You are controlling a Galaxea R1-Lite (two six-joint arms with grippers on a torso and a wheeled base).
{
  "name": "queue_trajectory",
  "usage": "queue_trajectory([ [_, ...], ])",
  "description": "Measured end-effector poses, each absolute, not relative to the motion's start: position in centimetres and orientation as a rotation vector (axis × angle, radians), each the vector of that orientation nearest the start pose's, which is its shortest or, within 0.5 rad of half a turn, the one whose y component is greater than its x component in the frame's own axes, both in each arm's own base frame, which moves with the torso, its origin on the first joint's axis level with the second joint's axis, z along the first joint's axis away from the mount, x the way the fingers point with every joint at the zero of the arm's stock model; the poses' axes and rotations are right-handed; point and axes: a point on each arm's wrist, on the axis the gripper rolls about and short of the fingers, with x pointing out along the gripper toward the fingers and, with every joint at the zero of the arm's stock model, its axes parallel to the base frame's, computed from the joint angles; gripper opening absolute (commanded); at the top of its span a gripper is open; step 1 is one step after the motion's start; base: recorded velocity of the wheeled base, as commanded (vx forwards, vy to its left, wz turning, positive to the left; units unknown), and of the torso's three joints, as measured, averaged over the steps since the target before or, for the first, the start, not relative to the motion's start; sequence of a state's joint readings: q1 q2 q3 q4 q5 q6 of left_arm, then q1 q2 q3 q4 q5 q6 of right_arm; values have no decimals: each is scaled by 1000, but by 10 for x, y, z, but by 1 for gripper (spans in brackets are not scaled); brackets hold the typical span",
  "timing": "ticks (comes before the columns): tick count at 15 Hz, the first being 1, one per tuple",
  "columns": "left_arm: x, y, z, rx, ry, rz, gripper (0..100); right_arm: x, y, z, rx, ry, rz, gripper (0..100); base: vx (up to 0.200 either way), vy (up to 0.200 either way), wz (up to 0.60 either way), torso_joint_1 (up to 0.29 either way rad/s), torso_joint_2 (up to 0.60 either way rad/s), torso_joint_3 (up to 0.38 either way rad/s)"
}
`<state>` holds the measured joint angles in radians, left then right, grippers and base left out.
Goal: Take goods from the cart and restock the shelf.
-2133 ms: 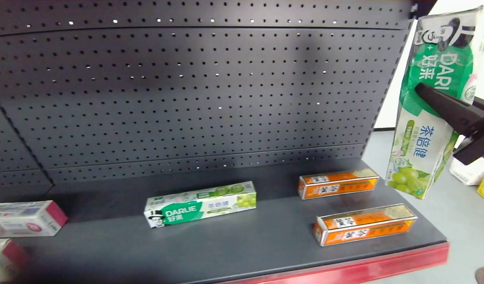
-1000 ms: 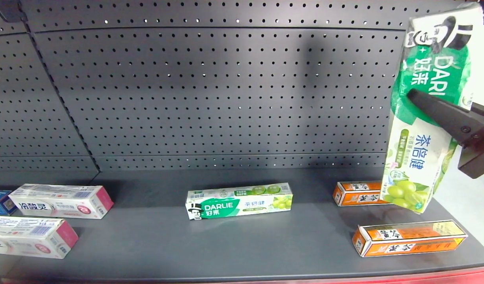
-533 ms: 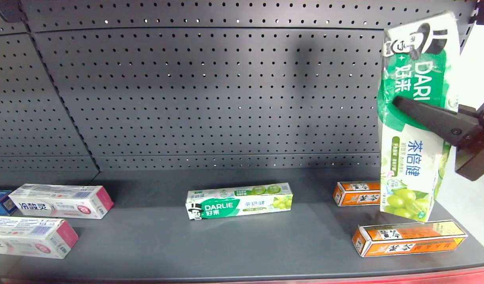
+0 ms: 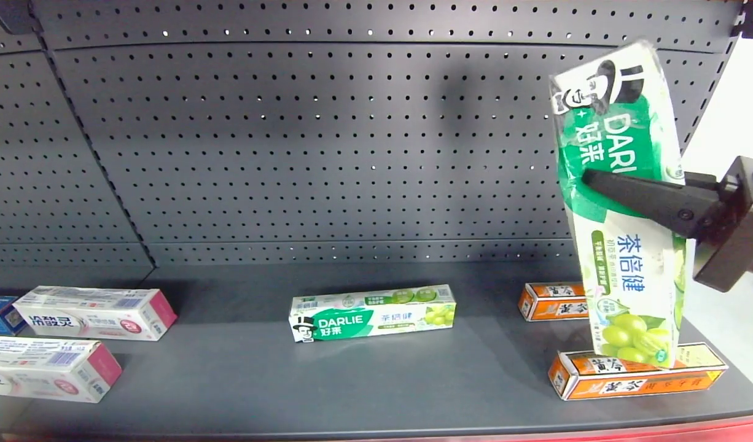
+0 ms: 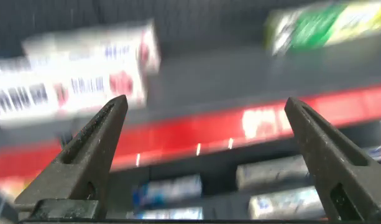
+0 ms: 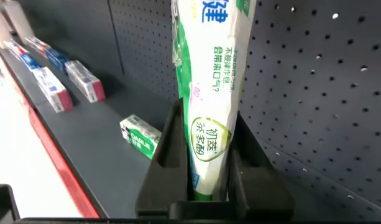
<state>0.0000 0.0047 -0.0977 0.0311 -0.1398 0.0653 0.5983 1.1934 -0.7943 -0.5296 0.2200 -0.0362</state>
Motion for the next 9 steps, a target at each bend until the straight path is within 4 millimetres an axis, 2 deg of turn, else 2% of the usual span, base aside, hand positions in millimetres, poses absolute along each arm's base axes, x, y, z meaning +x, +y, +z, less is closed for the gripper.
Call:
queue_trajectory([
  [3,-40,-2,131,113,-49,-286,100,137,105,297,-49,-142,824,0,0,0,0,0,0,0],
  [9,-17,1,153,183,77,-666,100,127,99,295,-90,-105,801,0,0,0,0,0,0,0],
])
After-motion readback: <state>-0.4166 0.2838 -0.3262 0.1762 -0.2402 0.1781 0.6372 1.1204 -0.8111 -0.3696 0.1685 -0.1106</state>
